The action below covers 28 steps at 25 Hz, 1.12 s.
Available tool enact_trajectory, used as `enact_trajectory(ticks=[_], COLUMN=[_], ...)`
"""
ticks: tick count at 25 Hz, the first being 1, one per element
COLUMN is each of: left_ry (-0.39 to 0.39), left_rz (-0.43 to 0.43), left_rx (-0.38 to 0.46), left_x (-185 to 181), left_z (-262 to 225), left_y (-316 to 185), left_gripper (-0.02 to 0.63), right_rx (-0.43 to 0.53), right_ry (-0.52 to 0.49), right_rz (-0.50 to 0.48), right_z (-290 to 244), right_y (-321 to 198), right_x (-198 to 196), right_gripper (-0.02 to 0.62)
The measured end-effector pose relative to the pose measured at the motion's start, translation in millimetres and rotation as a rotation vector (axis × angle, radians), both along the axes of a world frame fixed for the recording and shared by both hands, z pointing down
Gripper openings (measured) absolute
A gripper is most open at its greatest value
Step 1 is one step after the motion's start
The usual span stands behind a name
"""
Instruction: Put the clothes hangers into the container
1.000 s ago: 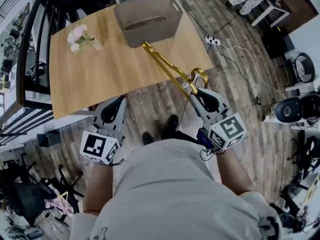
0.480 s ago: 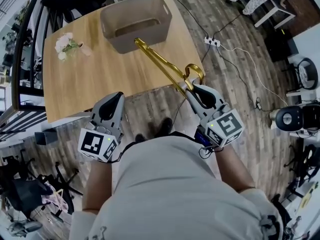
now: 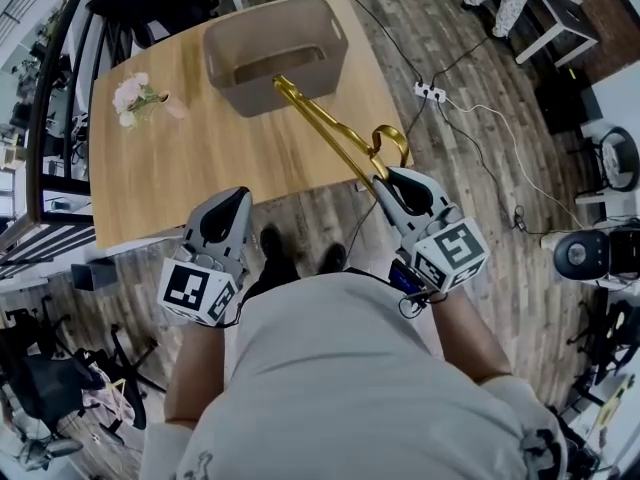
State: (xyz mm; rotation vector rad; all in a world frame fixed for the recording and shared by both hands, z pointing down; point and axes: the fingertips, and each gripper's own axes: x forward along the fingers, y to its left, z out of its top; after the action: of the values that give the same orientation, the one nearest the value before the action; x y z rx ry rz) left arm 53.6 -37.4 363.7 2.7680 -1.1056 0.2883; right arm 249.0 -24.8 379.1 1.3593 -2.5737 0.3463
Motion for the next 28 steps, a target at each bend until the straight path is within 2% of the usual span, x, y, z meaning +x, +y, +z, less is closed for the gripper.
enact_trajectory(ticks=[11, 21, 28], left_ry=[0.021, 0.053, 0.067], left_rz=[0.080, 0.126, 0.149], left_rx=[0.022, 0.052, 0.051], left_x=[-35, -102, -146], left_z=[-4, -22, -15], left_y=[-51, -108, -119], left_gripper=[0.006, 0.006, 0.006], right_rx=[-0.016, -0.029, -0.067], right_ry=[0.041, 0.098, 0.171], right_rz=[0.058, 0.141, 0.172], right_z=[-3, -6, 3], right_y=[-42, -92, -111], right_x=[-45, -101, -132], right_gripper=[0.070, 0.069, 0.071])
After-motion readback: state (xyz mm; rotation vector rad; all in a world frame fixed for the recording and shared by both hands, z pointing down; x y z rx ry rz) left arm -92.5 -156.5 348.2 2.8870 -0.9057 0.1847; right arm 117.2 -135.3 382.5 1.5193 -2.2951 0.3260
